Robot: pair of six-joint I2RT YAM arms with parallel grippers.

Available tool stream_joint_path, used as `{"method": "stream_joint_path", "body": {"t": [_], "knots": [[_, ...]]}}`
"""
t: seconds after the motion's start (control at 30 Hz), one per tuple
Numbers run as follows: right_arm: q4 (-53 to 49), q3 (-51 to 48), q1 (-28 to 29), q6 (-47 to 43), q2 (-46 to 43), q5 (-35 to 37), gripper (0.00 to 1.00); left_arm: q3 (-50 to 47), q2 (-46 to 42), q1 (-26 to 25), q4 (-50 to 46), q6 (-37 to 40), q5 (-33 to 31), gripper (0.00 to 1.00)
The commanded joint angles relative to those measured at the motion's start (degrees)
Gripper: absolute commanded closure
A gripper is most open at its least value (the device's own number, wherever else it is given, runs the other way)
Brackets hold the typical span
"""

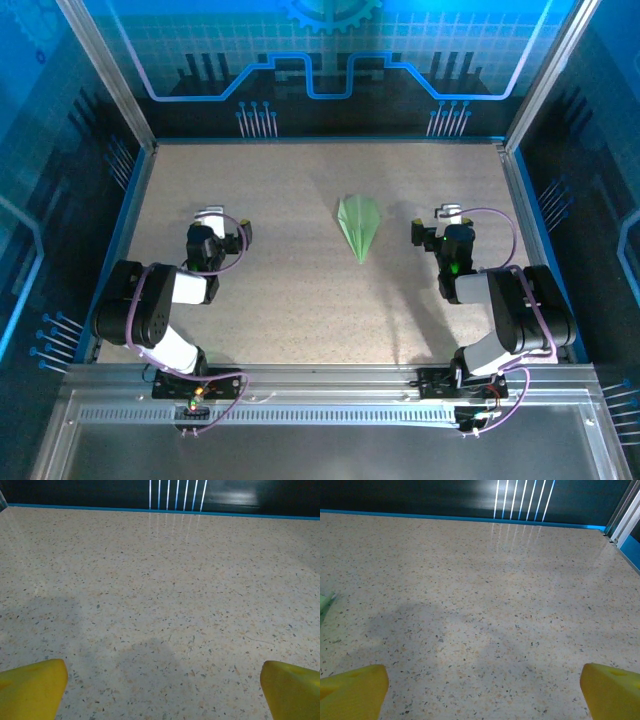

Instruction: Fold a paper plane with a square sheet of paper (fold left side to right side)

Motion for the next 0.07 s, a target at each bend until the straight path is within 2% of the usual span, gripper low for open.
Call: {"method": "stream_joint_path", "body": {"t": [0.0,0.03], "knots": [[0.8,0.6,0.7,-0.9,0.4,0.8,0.01,0.2,-0.8,0.7,0.2,-0.4,-0.6,0.00],[0.8,0.7,0.7,-0.9,0.4,0.8,0.01,0.2,-0.8,0.8,0.1,-0.4,-0.7,0.00]]}}
